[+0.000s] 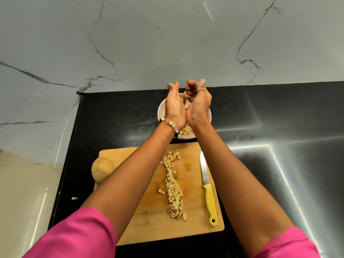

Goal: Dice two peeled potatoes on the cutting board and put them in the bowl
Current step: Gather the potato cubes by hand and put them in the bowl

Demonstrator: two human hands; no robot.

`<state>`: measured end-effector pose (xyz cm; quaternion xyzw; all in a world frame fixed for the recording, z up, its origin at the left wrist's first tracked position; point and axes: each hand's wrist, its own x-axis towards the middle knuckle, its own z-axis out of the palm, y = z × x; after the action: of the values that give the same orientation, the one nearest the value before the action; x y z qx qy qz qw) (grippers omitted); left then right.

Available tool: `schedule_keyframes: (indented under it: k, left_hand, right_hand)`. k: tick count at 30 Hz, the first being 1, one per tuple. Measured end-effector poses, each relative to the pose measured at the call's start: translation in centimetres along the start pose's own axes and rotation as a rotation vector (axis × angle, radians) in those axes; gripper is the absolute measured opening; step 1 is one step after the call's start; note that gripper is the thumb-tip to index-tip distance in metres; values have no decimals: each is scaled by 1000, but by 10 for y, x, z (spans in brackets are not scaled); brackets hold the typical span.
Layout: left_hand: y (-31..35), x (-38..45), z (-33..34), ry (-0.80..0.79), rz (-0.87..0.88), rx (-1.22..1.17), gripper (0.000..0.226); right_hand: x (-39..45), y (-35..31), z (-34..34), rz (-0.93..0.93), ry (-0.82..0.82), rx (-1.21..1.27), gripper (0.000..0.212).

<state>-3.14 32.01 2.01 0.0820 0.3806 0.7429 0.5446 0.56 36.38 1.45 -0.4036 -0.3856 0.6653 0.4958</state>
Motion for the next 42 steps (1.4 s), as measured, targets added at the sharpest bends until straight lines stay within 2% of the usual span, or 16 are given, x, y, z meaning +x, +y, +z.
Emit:
schedule_keyframes:
  k: [3, 5, 7, 10, 12, 17, 21, 25, 30, 34, 37, 39, 42]
  left_hand:
    - [10, -7, -1, -99, -35, -66, 63]
    - [19, -10, -1, -51, -25, -35, 62]
    - [25, -14, 0, 75, -2, 188, 53]
    - [23, -27, -8, 265, 112, 533, 22]
    - [23, -41, -20, 306, 186, 612, 24]
    - [18, -92, -46, 310, 273, 585, 27]
    - [1, -124, -74, 319, 287, 653, 30]
    - [-17, -150, -98, 343, 308, 665, 32]
    - [-38, -167, -122, 284, 292, 661, 37]
    - [-42, -168, -131, 257, 290, 608, 39]
    - [-42, -170, -131, 249, 303, 597, 39]
    - [-43, -172, -130, 236, 313, 603, 40]
    - [-46, -174, -130, 212, 322, 638, 50]
  right_hand:
    - [4, 11, -10, -185, -77, -485, 24]
    - [4, 14, -19, -242, -57, -657, 17]
    - [-3, 10, -23, -225, -33, -625, 16]
    - [-26, -1, -29, -213, -70, -502, 16]
    - [-47, -7, -36, -225, -125, -436, 16]
    - [-105, 10, -67, -182, -367, -529, 22]
    - [-127, 39, -89, -273, -478, -828, 26]
    - [-139, 53, -94, -338, -613, -1025, 43]
    - [-150, 66, -94, -403, -801, -1171, 45]
    - [-174, 66, -103, -452, -880, -1128, 43]
    - [-196, 60, -116, -458, -902, -1124, 53]
    - [-208, 58, -127, -527, -878, -1205, 67]
    - [-218, 65, -136, -664, -854, -1480, 87]
